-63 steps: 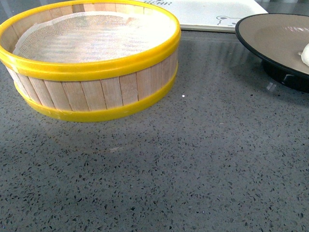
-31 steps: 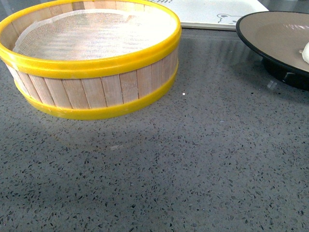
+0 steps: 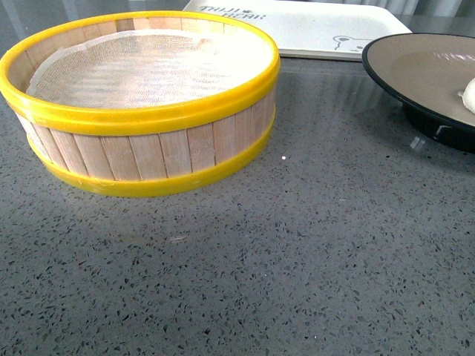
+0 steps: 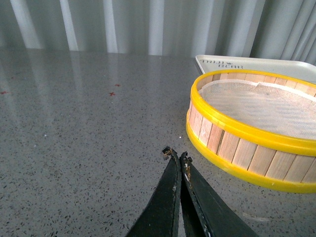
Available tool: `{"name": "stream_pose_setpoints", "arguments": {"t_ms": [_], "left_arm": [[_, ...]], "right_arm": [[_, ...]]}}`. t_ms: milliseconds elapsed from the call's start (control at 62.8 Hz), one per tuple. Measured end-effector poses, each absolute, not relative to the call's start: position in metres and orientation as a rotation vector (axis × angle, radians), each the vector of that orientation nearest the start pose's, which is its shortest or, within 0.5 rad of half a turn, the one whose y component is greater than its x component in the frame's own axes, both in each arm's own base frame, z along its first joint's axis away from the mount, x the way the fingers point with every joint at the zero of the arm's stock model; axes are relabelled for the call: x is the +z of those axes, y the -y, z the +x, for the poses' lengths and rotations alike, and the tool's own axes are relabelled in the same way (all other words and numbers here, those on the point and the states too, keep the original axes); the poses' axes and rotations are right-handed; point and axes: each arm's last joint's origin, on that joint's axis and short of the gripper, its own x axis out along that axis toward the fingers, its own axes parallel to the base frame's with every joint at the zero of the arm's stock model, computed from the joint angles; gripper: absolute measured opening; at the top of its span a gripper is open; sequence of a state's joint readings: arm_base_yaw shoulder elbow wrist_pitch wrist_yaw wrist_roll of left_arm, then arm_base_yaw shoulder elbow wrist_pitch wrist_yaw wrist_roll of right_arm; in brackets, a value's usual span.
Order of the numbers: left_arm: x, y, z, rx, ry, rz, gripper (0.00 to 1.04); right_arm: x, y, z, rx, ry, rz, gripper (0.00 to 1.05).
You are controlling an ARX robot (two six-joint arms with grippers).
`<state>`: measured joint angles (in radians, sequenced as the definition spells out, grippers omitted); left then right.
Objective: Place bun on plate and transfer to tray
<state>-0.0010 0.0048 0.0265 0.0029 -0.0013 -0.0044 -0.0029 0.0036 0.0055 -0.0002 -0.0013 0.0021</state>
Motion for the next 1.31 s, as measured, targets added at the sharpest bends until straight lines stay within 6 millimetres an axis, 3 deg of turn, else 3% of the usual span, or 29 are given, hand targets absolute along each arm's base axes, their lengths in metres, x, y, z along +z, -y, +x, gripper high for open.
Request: {"name": "stream_pose_setpoints", "arguments": {"t_ms": [350,892,1035,1146,1210,1306], "left_arm": [[0.172,0.0,0.096,0.0,0.023,-0.005,0.05],[0.172,0.0,0.096,0.0,0.023,-0.004,0.99],[0.172,0.0,0.096,0.0,0.023,-0.004,0.98],[0.172,0.0,0.096,0.0,0.023,-0.004,0.98],[0.172,0.0,0.096,0.0,0.023,-0.004,0.98],[0.172,0.0,0.096,0.0,0.023,-0.004,0.98]], "right_arm": [[0.165,0.0,0.098,-0.002,0.002,0.002,0.96],[0.165,0.0,0.098,-0.002,0.002,0.002,0.96],[0.165,0.0,0.098,-0.003,0.001,0.001,0.96],[0.169,0.001,0.102,-0.034,0.022,-0.183,0.96],[0.182,0.004,0.11,-0.04,0.076,-0.304,0.96],[0.205,0.012,0.126,-0.065,0.159,-0.349,0.96]]}}
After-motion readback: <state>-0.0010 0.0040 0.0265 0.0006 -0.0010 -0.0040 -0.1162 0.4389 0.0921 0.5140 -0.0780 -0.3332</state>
